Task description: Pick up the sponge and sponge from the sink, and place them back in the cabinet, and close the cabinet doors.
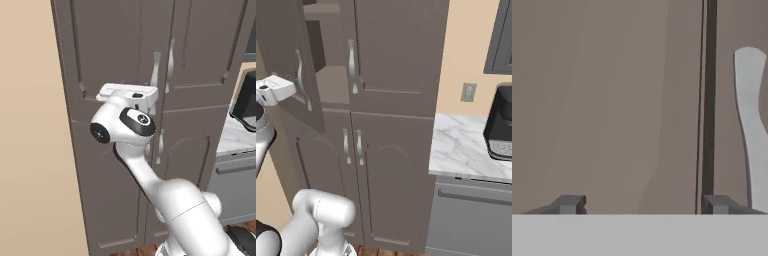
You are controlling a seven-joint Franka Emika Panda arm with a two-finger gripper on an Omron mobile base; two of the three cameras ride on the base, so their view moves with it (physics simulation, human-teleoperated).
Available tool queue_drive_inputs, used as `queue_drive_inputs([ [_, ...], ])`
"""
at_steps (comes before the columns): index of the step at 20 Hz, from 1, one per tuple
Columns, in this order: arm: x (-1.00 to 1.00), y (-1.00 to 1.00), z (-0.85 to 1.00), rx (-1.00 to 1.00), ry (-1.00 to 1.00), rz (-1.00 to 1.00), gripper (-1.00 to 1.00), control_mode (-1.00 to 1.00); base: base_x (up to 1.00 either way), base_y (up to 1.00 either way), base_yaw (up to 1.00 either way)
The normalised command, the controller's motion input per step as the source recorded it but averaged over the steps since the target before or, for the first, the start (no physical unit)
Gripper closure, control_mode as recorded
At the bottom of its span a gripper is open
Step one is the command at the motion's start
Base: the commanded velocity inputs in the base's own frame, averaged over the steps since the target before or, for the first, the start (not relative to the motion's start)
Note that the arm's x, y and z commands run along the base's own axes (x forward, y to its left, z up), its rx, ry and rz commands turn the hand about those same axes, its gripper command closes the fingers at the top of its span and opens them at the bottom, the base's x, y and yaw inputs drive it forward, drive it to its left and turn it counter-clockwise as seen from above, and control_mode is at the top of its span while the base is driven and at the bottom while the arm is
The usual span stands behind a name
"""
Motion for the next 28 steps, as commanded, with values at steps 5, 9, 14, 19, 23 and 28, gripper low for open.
queue_drive_inputs([
  [5,0.42,-0.20,-0.03,0.00,0.00,0.06,-1.00,-1.00,0.00,0.00,0.00],
  [9,0.42,-0.17,-0.09,0.00,0.00,0.05,-1.00,-1.00,0.00,0.00,0.00],
  [14,0.31,-0.18,-0.07,0.00,0.00,0.06,-1.00,-1.00,0.00,0.00,0.00],
  [19,0.20,-0.16,-0.07,0.00,0.00,0.09,-1.00,-1.00,0.00,0.00,0.00],
  [23,0.24,-0.21,-0.10,0.00,0.00,0.09,-1.00,-1.00,0.00,0.00,0.00],
  [28,0.34,-0.12,-0.11,0.00,0.00,0.07,-1.00,-1.00,0.00,0.00,0.00],
])
